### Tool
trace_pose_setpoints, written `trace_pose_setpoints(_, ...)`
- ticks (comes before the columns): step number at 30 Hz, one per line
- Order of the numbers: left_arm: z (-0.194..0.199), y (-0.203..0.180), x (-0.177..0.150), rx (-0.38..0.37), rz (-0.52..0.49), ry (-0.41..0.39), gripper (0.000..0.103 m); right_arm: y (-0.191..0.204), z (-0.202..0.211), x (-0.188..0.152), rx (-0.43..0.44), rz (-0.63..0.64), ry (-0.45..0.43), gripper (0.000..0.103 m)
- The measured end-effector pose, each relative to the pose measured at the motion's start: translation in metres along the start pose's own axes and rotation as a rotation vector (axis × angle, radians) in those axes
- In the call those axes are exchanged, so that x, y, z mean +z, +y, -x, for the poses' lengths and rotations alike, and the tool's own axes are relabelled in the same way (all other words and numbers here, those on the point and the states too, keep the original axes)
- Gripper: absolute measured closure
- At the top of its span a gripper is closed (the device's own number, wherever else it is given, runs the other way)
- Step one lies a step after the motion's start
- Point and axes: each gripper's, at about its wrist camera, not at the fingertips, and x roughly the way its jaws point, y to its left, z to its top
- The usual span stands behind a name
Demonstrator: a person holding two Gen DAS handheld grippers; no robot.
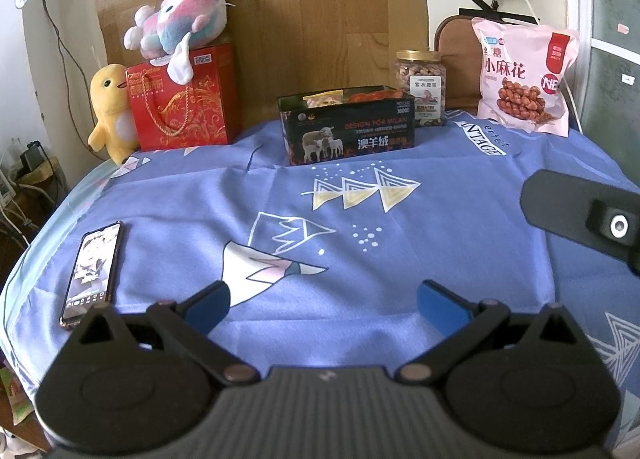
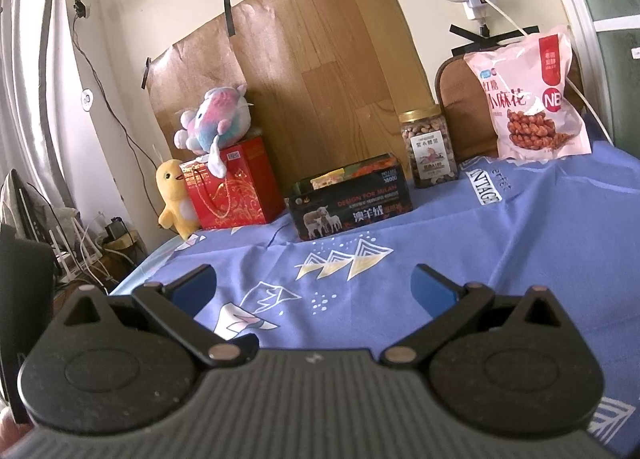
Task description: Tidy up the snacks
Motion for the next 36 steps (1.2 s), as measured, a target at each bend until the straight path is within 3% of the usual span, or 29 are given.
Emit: trace_pose_setpoints(36,-0.004,0.013,0.007,0.023,0.053,-0.007,0.0,-0.001,-0.002,0.0,0.002,0.012,-0.012,0.0)
